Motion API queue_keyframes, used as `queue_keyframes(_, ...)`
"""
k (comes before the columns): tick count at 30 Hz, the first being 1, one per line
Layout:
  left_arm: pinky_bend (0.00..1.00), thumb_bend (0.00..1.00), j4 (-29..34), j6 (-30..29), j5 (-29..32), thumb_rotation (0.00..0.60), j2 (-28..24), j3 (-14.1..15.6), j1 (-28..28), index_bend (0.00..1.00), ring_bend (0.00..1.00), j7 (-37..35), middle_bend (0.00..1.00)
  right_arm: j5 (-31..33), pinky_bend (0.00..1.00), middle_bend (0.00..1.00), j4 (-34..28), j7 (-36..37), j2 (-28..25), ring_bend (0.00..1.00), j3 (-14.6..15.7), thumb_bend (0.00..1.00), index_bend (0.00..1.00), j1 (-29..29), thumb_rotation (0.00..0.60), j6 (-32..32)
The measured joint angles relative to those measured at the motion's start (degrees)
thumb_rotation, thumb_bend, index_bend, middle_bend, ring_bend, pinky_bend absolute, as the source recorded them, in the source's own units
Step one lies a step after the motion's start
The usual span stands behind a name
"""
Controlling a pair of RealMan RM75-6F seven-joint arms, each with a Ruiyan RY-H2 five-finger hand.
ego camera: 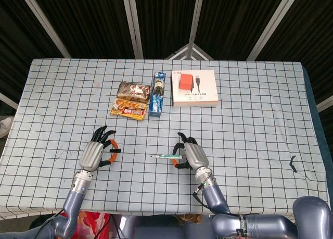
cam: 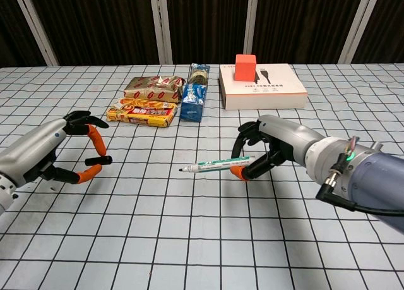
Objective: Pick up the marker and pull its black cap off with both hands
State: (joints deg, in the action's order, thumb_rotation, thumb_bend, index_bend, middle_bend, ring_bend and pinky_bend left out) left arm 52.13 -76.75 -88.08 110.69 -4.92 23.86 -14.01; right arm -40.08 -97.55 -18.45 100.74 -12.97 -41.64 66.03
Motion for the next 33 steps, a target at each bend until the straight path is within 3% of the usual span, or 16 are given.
queue_keyframes(10, 0.0, 0.5, -1.92, 1.47, 1.12, 0.6, 1.45, -0.42, 0.95, 0.37, 0.0, 0.51, 0.11, -0.11, 0.04, 0.07, 0.24, -1.34, 0.69, 0.14, -0.99, 0.54, 0.72, 0.09, 0.6, -0.07)
queue_keyframes(14, 0.0, 0.49, -1.02, 1.58, 1.11, 0.6, 0.94, -0.27, 1.03, 0.26, 0.0, 1.12, 0.06, 0.26, 0.04, 0.07, 0.24, -1.69, 0.62, 0.14, -1.32, 0.54, 0.72, 0.25, 0.6, -0.11)
queue_keyframes(19, 0.0, 0.47, 2.01, 1.02, 0.26, 0.6, -1.07, 0.56, 0.82, 0.19, 0.0, 1.49, 0.03, 0.61, 0.04, 0.07, 0.32, -1.72, 0.34, 0.14, -1.76, 0.54, 0.72, 0.53, 0.6, -0.33)
queue_keyframes(26, 0.0, 0.47, 14.24, -3.89, -1.71, 0.6, -8.25, 1.11, -0.83, 0.19, 0.0, 3.53, 0.03, 0.44, 0.04, 0.07, 2.39, -0.76, 0.46, 0.14, -2.57, 0.54, 0.72, 0.59, 0.6, -1.62)
queue_keyframes(33, 0.0, 0.47, 31.58, -10.7, -3.45, 0.6, -21.03, 1.17, -4.32, 0.19, 0.0, 10.1, 0.03, -0.97, 0.04, 0.07, 6.53, 0.76, 1.4, 0.14, -2.84, 0.54, 0.72, 0.73, 0.6, -2.75)
